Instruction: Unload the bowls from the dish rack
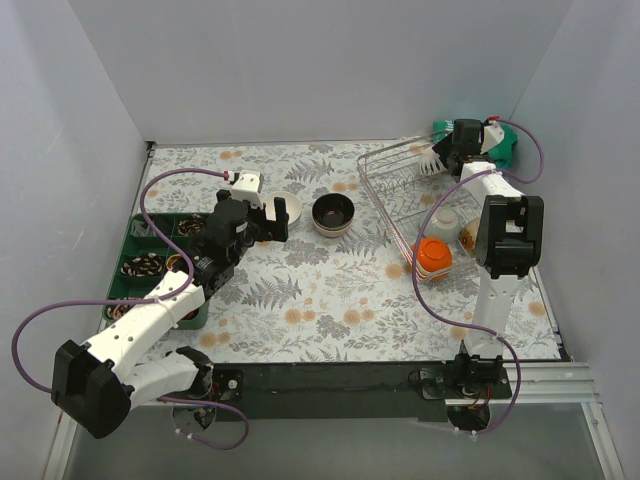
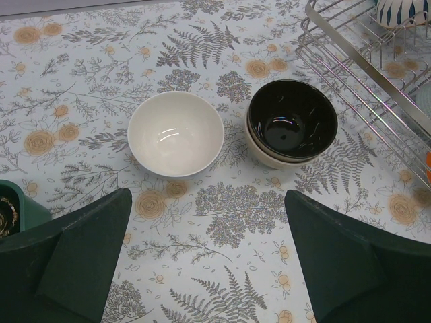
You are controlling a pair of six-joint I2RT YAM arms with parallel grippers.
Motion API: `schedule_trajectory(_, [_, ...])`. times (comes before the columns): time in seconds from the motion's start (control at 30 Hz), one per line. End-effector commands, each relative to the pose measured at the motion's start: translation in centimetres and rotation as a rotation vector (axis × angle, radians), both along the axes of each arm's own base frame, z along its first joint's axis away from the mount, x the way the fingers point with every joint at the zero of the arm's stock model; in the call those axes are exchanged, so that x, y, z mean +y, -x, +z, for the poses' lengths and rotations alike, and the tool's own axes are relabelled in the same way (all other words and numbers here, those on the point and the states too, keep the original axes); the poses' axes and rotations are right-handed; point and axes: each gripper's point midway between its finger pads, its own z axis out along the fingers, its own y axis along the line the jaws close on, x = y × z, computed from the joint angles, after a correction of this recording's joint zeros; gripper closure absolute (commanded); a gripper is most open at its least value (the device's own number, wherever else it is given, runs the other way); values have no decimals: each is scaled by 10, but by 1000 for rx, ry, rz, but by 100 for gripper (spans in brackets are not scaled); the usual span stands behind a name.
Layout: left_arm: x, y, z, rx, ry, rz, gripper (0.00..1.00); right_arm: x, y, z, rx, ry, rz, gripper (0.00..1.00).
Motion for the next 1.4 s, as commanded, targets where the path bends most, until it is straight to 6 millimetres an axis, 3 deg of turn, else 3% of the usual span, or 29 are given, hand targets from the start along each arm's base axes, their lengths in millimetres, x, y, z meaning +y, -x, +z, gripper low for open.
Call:
schedule_trajectory(0.0, [1, 3, 9, -17, 12, -4, 2, 6, -8, 41, -93, -8, 33, 64])
schedule_trajectory(0.07, [0, 2, 8, -17, 12, -4, 2, 6, -6, 52, -112, -12, 40, 73])
schedule_trajectory(0.23, [2, 3, 10, -20, 14, -1, 2, 15, -6, 81, -181, -25, 89, 83])
schedule_trajectory(0.5, [2, 3, 11, -24, 15, 2, 2, 28, 5, 103, -233, -19, 182, 98])
schedule_trajectory(0.8, [3, 2, 12, -27, 13, 7, 2, 35, 23, 120, -271, 42, 276, 99])
schedule_trajectory(0.93, [3, 2, 12, -27, 13, 7, 2, 47, 38, 130, -299, 60, 352, 99])
schedule_trajectory(1.1, [4, 2, 12, -26, 13, 11, 2, 62, 61, 128, -291, 130, 467, 99])
schedule_trajectory(1.13, [3, 3, 13, -29, 16, 8, 2, 63, 67, 137, -307, 145, 484, 99])
schedule_trajectory(1.2, [3, 3, 13, -30, 16, 9, 2, 69, 76, 135, -302, 182, 531, 99])
schedule_trajectory(1.37, [3, 3, 13, -29, 18, 7, 2, 78, 100, 150, -320, 272, 599, 99])
